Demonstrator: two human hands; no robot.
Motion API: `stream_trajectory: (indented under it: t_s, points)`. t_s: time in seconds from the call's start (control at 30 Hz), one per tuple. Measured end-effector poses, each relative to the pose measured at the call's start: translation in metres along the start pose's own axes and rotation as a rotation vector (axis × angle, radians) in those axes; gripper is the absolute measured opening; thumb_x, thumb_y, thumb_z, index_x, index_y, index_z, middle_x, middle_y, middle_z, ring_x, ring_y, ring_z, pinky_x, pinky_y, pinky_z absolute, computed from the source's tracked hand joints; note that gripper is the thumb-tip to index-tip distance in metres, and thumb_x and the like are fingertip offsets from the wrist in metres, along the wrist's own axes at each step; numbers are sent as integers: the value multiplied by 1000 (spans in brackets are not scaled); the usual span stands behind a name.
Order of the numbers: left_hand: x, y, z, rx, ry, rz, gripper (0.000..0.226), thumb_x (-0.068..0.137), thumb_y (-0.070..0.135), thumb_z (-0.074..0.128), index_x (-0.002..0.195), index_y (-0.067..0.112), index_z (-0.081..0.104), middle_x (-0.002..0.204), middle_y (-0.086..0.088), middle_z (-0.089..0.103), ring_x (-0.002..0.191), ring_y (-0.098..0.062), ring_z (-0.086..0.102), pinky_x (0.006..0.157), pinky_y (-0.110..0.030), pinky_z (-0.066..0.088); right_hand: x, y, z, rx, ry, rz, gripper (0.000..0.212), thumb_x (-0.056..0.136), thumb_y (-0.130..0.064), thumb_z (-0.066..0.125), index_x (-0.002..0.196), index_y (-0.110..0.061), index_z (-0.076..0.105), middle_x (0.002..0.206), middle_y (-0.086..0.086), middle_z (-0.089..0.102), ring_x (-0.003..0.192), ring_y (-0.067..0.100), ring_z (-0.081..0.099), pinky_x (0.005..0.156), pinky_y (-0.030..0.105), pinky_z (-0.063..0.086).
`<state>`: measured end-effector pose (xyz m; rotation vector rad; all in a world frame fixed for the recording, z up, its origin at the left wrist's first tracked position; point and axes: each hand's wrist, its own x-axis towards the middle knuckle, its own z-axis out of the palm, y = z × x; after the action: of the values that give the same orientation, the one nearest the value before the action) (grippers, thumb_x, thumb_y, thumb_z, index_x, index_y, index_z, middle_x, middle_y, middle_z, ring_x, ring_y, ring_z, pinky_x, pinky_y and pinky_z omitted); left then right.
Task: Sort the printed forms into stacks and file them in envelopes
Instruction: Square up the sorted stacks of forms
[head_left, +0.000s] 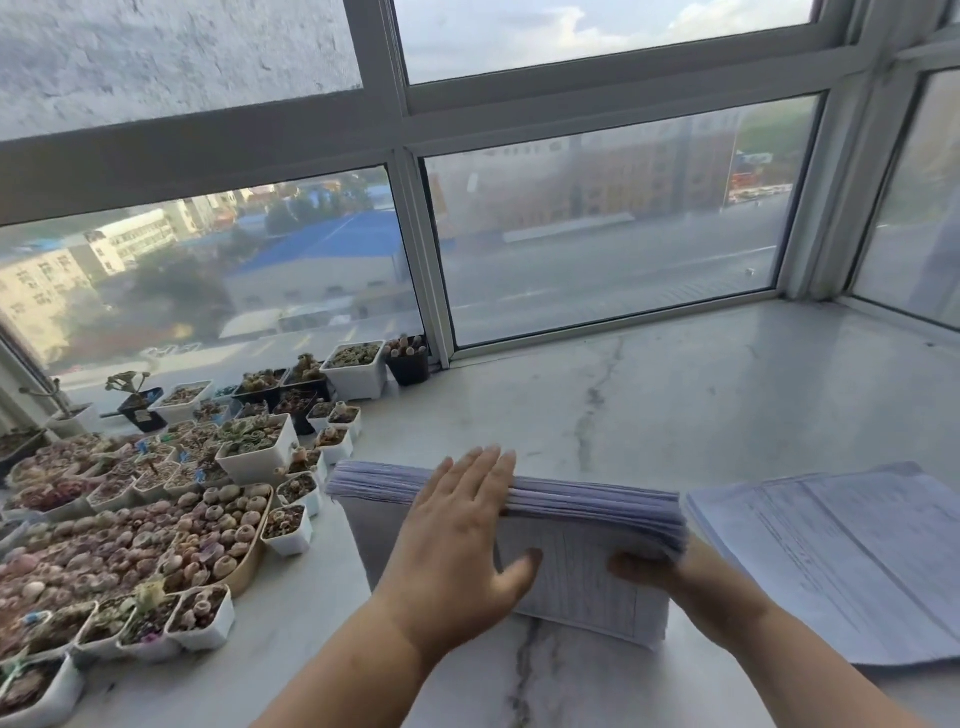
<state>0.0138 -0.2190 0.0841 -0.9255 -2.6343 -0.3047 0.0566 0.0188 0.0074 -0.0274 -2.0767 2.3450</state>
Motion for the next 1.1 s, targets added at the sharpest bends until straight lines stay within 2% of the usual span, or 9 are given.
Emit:
stream_trajectory:
  t_s: [0.17,0.3,0.5,0.6,0.73,0.8,0.9,1.0,1.1]
  points:
    - [5,8,-4,-87,-64,140,75,85,60,41,150,30,18,156,15,3,146,-5,2,119,-25,-4,-1,2,-1,-21,-6,5,39,75,10,74,92,-25,78,100,1,75,92,9,69,82,25,55]
    - [7,18,2,-149,17,299,51,88,34,60,137,26,48,150,1,39,141,-16,31,117,-40,23,-1,2,-1,-40,-28,-15,38,72,-6,77,108,-17,72,113,6,72,103,13,66,91,32,52]
    - [-13,21,22,-74,330,486,25,90,27,59,114,22,65,129,-4,52,116,-24,52,105,-38,37,2,4,-2,-34,-65,31,27,77,-13,68,103,-15,74,103,3,75,97,14,70,77,21,53]
    - [-24,11,23,-48,337,407,27,95,36,47,103,18,67,106,-1,57,93,-23,56,87,-36,43,3,7,-5,10,-26,72,15,83,-5,61,85,-14,73,77,-3,76,72,6,71,61,16,53]
    - [-22,-3,11,-64,234,48,52,99,43,26,102,14,69,105,0,65,97,-25,61,88,-33,40,3,9,-6,-6,1,41,28,84,5,65,83,-21,75,88,-7,76,82,1,71,67,12,52]
    - [-16,-2,7,-23,138,-8,61,98,48,20,108,12,69,111,-2,66,103,-26,61,91,-34,38,6,10,-6,19,16,81,32,89,10,57,78,-17,70,77,-5,74,69,-1,70,60,11,52]
    - [0,8,2,6,9,80,63,97,51,21,122,13,64,123,-1,64,115,-21,58,98,-32,39,7,9,-6,-9,-4,88,36,82,10,65,66,-20,76,65,-13,72,64,-6,67,58,9,50]
    - [18,21,-4,-13,-119,242,64,95,56,20,137,19,50,143,3,48,136,-13,39,114,-27,22,4,-2,0,-43,-19,54,20,82,-5,69,95,-19,76,84,-8,76,82,3,70,70,15,53]
    - [34,34,-3,-31,-176,434,64,95,57,17,146,23,37,155,8,23,144,-4,16,118,-24,4,2,-6,1,-42,-44,51,22,71,-20,71,93,-23,76,99,-6,76,94,6,69,77,20,53]
